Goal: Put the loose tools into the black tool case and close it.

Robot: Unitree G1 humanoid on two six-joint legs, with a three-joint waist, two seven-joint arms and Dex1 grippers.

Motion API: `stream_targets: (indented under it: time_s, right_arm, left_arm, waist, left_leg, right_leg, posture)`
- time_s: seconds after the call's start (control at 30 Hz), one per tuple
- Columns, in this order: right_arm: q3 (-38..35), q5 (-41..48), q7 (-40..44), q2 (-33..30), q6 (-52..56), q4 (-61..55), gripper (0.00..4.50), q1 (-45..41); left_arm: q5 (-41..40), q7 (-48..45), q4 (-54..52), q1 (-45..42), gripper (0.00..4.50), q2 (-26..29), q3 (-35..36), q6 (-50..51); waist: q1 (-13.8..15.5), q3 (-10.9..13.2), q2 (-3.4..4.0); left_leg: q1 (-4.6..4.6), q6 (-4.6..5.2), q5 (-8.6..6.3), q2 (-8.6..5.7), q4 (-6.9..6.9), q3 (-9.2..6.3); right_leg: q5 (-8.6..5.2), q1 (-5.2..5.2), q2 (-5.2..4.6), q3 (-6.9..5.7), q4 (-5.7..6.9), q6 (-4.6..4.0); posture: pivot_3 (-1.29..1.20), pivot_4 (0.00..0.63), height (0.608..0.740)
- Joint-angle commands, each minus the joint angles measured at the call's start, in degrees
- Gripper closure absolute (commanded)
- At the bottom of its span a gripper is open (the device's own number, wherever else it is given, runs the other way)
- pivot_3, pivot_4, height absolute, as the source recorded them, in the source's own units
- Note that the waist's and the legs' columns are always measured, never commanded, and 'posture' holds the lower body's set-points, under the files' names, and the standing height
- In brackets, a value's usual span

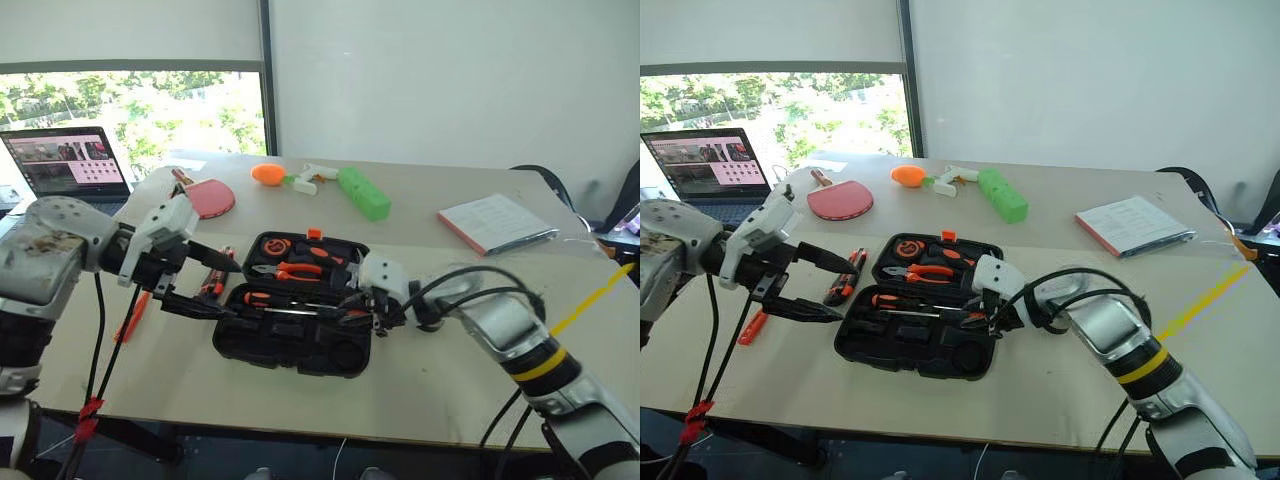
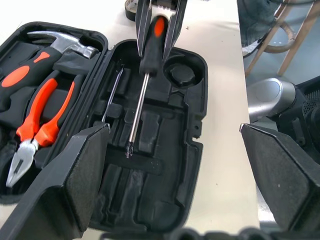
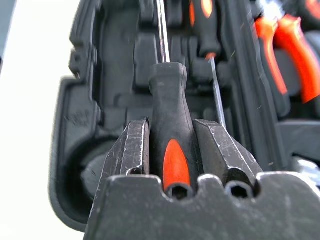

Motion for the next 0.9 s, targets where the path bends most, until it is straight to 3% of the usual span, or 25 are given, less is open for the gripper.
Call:
stream_targets:
  time_s: [0.03, 0.5, 0.53, 0.6, 0.73, 0.9]
  right_arm:
    - [-1.06, -2.69, -0.58, 2.36, -1.71, 3.26, 3.46, -2.07]
    - [-2.63, -5.59, -2.27, 8.31, 1.00, 6.58, 3.46, -0.74]
    - [-2.74, -5.62, -2.31, 8.40, 1.26, 6.25, 2.46, -0.61]
    - [-3.24, -5.32, -2.29, 8.37, 2.11, 5.11, 2.07, -0.40]
    - [-5.48, -4.01, -2.26, 7.69, 4.62, 2.14, 0.70, -0.99]
    - [-7.70, -3.37, -2.95, 8.45, 6.61, 1.08, 0.70, -1.69]
  left_arm:
    - [-1.07, 2.03, -1.57, -0.78, 0.00, 0.38, 3.00, 1.43]
    - [-0.17, 3.30, -0.99, -2.93, 0.00, -2.54, 1.68, 1.84]
    - [-0.05, 3.27, -0.89, -3.04, 0.00, -2.76, 1.59, 1.72]
    - [0.20, 3.23, -0.62, -3.21, 0.00, -3.11, 1.41, 1.50]
    - [0.96, 2.92, 0.53, -3.71, 0.00, -3.76, 1.17, 0.77]
    - [1.40, 2.73, 1.60, -4.30, 0.00, -4.44, 0.76, -0.11]
  waist:
    - [-0.12, 0.00, 0.00]
    - [-0.61, 0.01, -0.01]
    - [-0.61, 0.01, -0.01]
    - [-0.59, 0.01, -0.01]
    - [-0.58, 0.01, -0.01]
    - [-0.58, 0.01, -0.01]
  left_leg:
    - [0.01, -0.03, 0.02, 0.00, 0.00, 0.00]
    - [0.14, -0.09, 0.05, 0.06, -0.05, -0.04]
    - [0.13, -0.08, 0.05, 0.06, -0.05, -0.04]
    - [0.13, -0.08, 0.05, 0.06, -0.06, -0.04]
    - [0.13, -0.08, 0.05, 0.05, -0.06, -0.04]
    - [0.13, -0.08, 0.05, 0.05, -0.05, -0.04]
  right_leg:
    - [0.00, -0.01, 0.00, 0.00, 0.06, -0.01]
    - [-0.08, -0.02, 0.12, 0.00, 0.28, -0.16]
    - [-0.08, -0.03, 0.11, 0.00, 0.28, -0.16]
    - [-0.08, -0.03, 0.11, 0.00, 0.27, -0.16]
    - [-0.08, -0.02, 0.11, 0.00, 0.27, -0.16]
    - [-0.07, -0.02, 0.11, 0.00, 0.27, -0.16]
  posture:
    - [0.00, 0.150, 0.738]
    - [0.00, 0.150, 0.738]
    - [0.00, 0.150, 0.738]
    - [0.00, 0.150, 0.738]
    - [0.00, 0.150, 0.738]
    - [0.00, 0.150, 0.738]
